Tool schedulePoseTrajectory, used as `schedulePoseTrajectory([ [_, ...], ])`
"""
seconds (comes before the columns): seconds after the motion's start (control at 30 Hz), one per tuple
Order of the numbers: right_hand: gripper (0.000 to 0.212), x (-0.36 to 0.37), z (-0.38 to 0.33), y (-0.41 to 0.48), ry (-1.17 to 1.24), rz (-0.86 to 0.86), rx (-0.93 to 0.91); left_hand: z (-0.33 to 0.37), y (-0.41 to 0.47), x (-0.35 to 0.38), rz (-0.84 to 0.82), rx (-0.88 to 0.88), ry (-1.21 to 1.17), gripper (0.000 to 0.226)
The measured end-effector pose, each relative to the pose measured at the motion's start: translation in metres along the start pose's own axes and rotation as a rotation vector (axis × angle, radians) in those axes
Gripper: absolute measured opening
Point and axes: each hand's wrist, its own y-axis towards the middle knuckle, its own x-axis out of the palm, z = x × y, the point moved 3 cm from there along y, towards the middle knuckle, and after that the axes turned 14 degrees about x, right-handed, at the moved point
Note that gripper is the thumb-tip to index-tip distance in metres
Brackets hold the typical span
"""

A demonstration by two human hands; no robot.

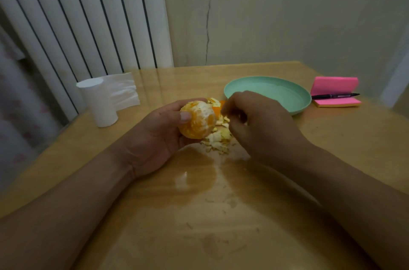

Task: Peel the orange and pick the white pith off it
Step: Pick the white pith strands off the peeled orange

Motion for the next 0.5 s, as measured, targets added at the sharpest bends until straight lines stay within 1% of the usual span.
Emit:
schedulePoseTrajectory([
  [0.07,0.004,-0.002,-0.002,0.0,0.073,0.036,0.001,-0.001,-0.001,0.003,0.044,-0.012,0.041,0.056],
  [0.1,0.008,-0.002,-0.004,-0.001,0.081,0.041,0.003,-0.001,-0.001,0.004,0.063,-0.023,0.056,0.053],
  [0.17,0.01,0.0,-0.004,-0.001,0.085,0.042,0.002,-0.001,-0.002,0.008,0.111,-0.057,0.034,0.05],
  [0.2,0.01,0.001,-0.004,-0.001,0.101,0.025,0.013,-0.001,-0.002,0.01,0.154,-0.082,-0.013,0.049],
  [0.27,0.022,0.005,-0.002,-0.001,0.157,-0.065,0.067,-0.001,-0.002,0.012,0.271,-0.122,-0.132,0.047],
  [0.33,0.029,0.011,-0.001,-0.004,0.203,-0.163,0.112,0.0,-0.003,0.015,0.364,-0.141,-0.183,0.045],
  [0.4,0.026,0.017,0.001,-0.006,0.244,-0.205,0.129,0.0,-0.004,0.018,0.401,-0.165,-0.175,0.047],
  [0.5,0.02,0.018,0.002,-0.004,0.313,-0.195,0.151,-0.001,-0.005,0.015,0.406,-0.2,-0.119,0.05],
])
